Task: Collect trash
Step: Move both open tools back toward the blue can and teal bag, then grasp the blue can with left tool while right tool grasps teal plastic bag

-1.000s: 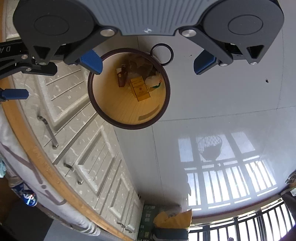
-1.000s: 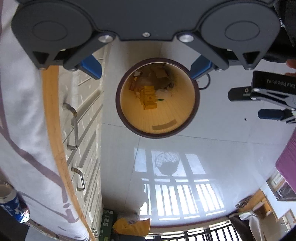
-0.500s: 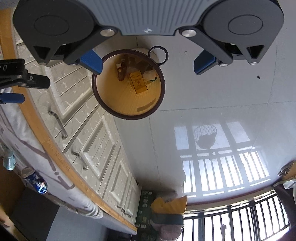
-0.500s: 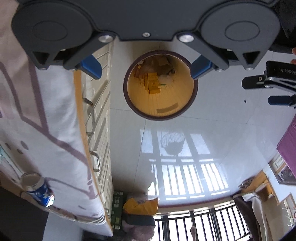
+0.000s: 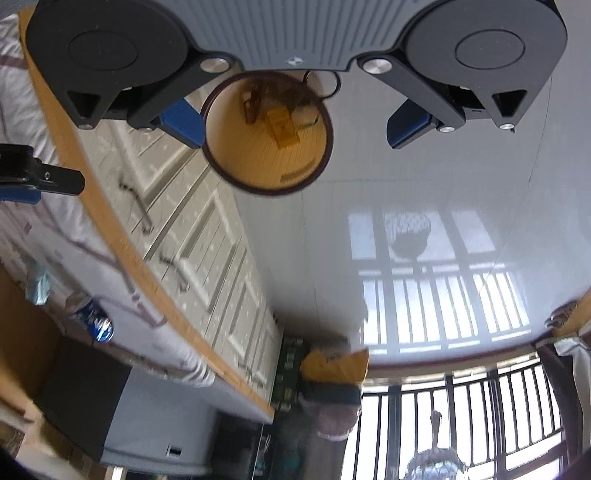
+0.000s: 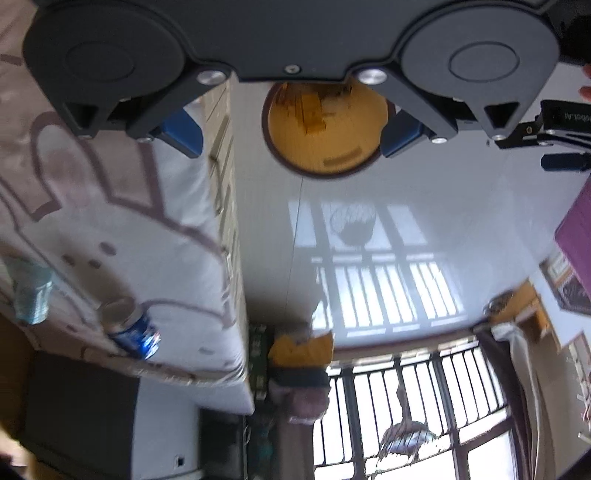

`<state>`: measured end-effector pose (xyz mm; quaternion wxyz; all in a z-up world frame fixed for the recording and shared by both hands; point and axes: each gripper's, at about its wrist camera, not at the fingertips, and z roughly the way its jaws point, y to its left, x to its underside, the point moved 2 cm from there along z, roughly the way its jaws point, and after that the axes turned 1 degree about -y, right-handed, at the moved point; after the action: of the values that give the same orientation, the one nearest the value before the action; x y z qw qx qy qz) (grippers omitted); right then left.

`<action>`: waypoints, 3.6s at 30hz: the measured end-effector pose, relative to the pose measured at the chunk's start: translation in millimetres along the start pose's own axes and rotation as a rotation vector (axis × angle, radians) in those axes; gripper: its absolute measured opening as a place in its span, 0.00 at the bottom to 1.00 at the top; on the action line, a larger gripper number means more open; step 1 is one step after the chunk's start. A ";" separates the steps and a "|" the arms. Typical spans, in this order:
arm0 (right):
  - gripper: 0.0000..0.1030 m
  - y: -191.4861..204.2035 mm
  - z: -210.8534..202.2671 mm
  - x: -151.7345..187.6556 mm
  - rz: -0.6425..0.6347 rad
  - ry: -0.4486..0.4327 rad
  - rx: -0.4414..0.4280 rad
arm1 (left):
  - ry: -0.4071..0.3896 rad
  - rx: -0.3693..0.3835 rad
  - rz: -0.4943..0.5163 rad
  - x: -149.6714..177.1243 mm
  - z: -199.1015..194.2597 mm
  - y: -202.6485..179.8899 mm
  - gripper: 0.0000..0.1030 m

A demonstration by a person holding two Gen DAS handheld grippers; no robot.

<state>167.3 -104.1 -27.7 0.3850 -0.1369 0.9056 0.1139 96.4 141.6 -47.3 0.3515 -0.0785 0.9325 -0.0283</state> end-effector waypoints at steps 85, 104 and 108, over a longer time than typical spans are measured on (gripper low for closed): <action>0.13 -268.4 127.7 -70.6 -0.239 -0.194 0.525 | -0.109 0.610 -0.148 -184.9 247.7 -310.6 0.54; 0.05 -237.1 15.2 -15.9 -0.027 -0.283 0.341 | -0.179 0.466 0.171 -141.7 158.4 -312.8 0.41; 0.05 -228.7 -21.6 6.5 0.069 -0.289 0.279 | -0.180 0.469 0.210 -120.7 133.9 -312.4 0.39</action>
<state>225.4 -326.1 -40.8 0.5219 -0.0333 0.8522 0.0187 313.7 -146.1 -35.6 0.4427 0.0998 0.8684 -0.1999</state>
